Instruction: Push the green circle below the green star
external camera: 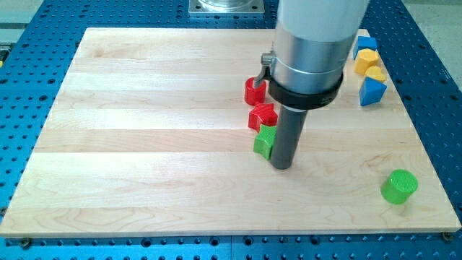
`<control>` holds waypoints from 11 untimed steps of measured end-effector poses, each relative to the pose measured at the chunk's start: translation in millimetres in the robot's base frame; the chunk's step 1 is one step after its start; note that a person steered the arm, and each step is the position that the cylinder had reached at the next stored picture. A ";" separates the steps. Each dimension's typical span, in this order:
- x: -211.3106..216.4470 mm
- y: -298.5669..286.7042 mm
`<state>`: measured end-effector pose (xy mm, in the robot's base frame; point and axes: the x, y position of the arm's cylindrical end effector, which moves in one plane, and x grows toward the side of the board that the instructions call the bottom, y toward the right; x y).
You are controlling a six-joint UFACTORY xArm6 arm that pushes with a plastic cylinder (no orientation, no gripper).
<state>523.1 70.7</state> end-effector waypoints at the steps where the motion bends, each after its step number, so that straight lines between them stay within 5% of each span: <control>1: 1.1 -12.1; 6: 40.0 214.5; 7: 74.1 221.9; 10: 14.4 113.1; 11: 3.4 122.5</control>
